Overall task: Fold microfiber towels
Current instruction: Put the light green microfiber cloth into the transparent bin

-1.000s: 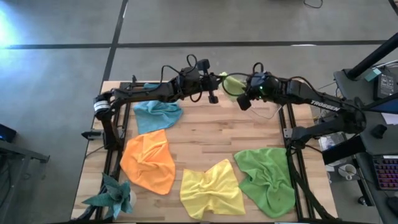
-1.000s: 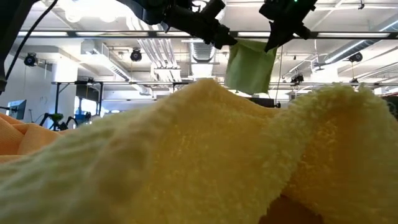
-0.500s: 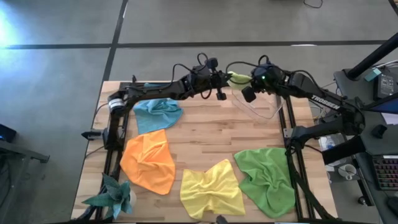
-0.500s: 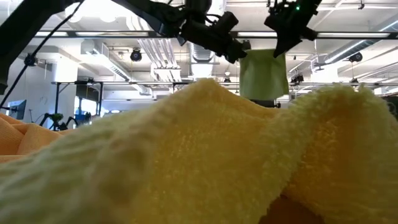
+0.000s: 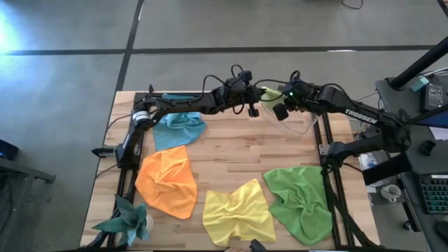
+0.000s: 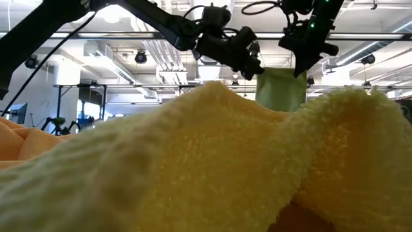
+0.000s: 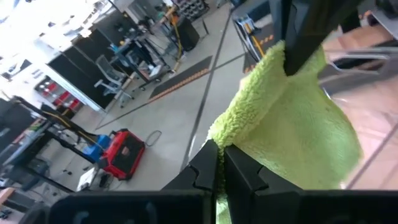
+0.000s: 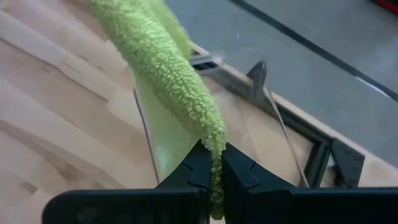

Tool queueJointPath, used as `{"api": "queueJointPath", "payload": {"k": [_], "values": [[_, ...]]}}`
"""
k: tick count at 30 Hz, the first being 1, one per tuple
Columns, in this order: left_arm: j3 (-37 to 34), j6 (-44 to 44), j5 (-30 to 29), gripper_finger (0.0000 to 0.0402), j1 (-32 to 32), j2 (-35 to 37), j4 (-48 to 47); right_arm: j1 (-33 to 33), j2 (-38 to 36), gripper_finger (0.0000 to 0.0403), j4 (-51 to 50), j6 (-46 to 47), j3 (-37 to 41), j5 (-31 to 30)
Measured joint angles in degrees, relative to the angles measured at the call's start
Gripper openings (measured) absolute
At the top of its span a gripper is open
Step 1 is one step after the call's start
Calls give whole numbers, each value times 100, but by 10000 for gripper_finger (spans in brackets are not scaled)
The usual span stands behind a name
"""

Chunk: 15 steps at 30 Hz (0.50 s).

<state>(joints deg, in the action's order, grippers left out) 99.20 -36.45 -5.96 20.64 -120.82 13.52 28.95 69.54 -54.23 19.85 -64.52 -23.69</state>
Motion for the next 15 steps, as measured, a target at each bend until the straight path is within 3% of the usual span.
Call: {"api": "queueJointPath", "payload": {"k": [15], "values": [[-11,2,307,0,-26,-100,211,15,0,8,-467,397,55,-441]]}}
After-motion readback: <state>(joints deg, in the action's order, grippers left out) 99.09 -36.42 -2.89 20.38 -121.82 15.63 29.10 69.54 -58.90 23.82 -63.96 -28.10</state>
